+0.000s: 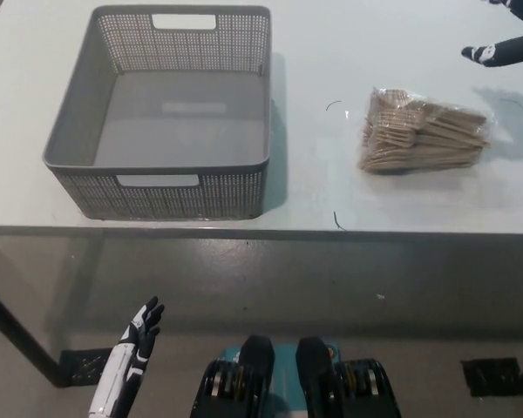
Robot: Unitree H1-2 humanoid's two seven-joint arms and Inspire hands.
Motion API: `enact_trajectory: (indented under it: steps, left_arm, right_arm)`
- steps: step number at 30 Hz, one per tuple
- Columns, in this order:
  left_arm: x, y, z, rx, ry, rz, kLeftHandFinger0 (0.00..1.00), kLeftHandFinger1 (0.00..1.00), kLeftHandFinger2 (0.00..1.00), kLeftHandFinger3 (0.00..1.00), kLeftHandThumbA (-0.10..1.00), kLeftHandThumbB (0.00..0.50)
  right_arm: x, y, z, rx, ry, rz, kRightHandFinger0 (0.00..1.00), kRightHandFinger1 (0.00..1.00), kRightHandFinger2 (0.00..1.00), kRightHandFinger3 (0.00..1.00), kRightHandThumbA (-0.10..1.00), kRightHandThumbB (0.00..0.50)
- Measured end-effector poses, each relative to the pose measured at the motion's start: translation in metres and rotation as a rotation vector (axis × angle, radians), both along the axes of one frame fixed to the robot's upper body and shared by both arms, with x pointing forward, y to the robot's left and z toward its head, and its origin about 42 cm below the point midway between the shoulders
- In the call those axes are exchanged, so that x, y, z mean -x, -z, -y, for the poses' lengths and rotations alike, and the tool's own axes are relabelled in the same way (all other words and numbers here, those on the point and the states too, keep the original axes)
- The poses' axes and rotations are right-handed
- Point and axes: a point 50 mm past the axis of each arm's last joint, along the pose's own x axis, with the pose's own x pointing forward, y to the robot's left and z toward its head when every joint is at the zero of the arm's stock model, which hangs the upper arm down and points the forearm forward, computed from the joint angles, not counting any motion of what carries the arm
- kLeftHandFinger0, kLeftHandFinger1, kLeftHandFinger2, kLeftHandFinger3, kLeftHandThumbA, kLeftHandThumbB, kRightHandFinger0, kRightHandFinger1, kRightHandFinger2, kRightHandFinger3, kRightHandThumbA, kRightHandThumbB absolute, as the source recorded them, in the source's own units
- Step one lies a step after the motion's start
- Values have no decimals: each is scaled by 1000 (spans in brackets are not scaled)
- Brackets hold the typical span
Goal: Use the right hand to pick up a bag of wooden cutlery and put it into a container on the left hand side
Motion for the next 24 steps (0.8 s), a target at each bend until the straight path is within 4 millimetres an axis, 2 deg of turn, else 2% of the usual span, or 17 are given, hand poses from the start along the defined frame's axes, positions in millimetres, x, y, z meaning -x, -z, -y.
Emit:
enact_trajectory:
  steps: [3, 7, 13, 24]
  left_arm:
    - [-2, -2, 0, -2, 5, 9, 1000, 1000, 1000, 1000, 1000, 277]
    - [-4, -3, 2, -3, 11, 16, 1000, 1000, 1000, 1000, 1000, 280]
    - [-5, -4, 4, -4, 21, 20, 1000, 1000, 1000, 1000, 1000, 285]
    - [-6, -4, 5, -20, 39, 18, 1000, 1000, 1000, 1000, 1000, 285]
  right_arm:
    - [-6, -7, -6, 77, -16, -38, 1000, 1000, 1000, 1000, 648, 500]
    - [-10, -4, -16, 125, -47, -80, 1000, 1000, 1000, 1000, 641, 500]
    - [-11, 5, -30, 144, -99, -138, 1000, 1000, 1000, 1000, 646, 500]
    - [-11, 7, -41, 161, -146, -223, 1000, 1000, 1000, 1000, 642, 500]
